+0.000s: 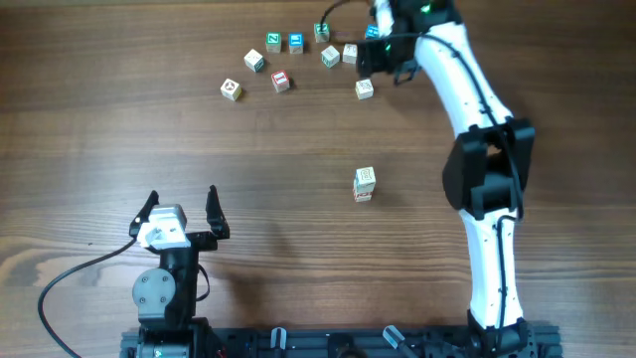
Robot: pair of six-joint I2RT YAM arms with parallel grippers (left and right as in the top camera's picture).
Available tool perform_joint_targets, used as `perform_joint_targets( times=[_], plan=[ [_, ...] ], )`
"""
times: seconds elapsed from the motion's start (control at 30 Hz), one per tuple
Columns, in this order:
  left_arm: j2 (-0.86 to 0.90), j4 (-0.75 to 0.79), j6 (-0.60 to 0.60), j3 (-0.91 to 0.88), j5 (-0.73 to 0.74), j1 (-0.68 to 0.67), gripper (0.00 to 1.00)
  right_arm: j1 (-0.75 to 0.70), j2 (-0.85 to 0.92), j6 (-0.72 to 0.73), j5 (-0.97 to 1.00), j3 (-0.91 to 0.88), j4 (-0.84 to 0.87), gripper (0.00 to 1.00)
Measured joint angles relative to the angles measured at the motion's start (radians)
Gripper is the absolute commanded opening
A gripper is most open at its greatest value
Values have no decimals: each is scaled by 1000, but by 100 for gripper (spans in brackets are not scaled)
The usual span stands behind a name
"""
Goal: Form a tower
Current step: 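Move the right gripper to the cluster above the turtle 3 block, then lower the right gripper and close it on the turtle 3 block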
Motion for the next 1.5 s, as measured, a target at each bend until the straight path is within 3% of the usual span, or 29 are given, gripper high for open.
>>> perform_joint_targets(
  times=[0.17,0.37,0.57,0.87,1.03,1.17,1.43,1.47,1.5],
  plan=[
    [0,0,0,0,0,0,100,38,6,1,12,-151,135,70],
    [0,0,0,0,0,0,100,40,13,0,121,-194,158,67],
    [0,0,0,0,0,0,100,36,13,2,188,-197,133,52],
    [0,0,0,0,0,0,100,24,10,0,192,-197,135,58],
    [0,0,0,0,0,0,100,23,10,1,196,-197,148,41],
    [0,0,0,0,0,0,100,23,-3,-4,195,-198,143,37],
    [0,0,0,0,0,0,100,23,-134,-15,208,-199,77,35],
    [0,0,0,0,0,0,100,23,-151,-15,209,-199,74,36],
    [0,0,0,0,0,0,100,23,-172,-15,211,-199,63,43]
  ],
)
